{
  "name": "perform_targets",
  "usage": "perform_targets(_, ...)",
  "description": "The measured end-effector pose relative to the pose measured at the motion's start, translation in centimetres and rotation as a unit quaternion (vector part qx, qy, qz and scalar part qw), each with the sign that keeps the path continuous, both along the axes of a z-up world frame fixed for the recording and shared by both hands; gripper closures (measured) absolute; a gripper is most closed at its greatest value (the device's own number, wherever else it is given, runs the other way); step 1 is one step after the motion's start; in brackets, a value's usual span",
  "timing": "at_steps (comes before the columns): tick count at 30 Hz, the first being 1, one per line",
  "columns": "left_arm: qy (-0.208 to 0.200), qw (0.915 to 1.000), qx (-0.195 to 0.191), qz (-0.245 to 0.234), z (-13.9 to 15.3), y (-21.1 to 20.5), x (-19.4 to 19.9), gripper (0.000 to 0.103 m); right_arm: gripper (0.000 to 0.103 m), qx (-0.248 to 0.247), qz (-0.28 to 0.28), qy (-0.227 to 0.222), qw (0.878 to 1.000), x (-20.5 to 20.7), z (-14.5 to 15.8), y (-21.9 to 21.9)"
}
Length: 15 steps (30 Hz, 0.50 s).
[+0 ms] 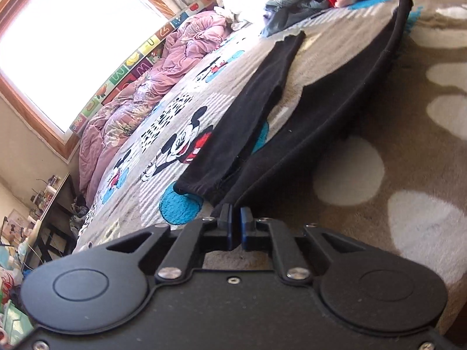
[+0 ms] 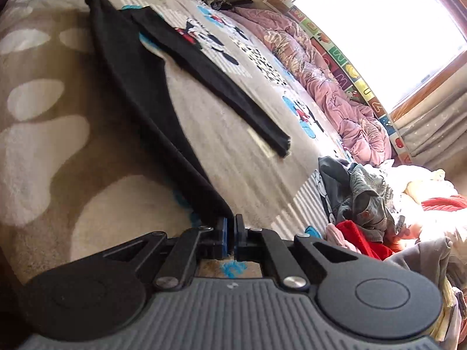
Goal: Fold clothes
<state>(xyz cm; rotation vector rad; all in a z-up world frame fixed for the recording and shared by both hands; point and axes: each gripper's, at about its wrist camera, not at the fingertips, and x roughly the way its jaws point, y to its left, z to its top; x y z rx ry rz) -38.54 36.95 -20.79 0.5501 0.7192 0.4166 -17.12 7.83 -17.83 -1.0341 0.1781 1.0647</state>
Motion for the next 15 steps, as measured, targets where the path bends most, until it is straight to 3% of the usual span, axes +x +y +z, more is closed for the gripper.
perform_targets(7,-0.051,0.9956,-0.063,0.045,3.1,3.8,2.9,0.098,0.099,0.042,-0.022,0.014,0.999,6.3,3.7,5.0)
perform_targets(15,-0.068,0.9857,-0.121,0.096,3.5,8.0,6.5,0.099,0.099,0.037,-0.029,0.008,0.999,11.4,4.3,11.8)
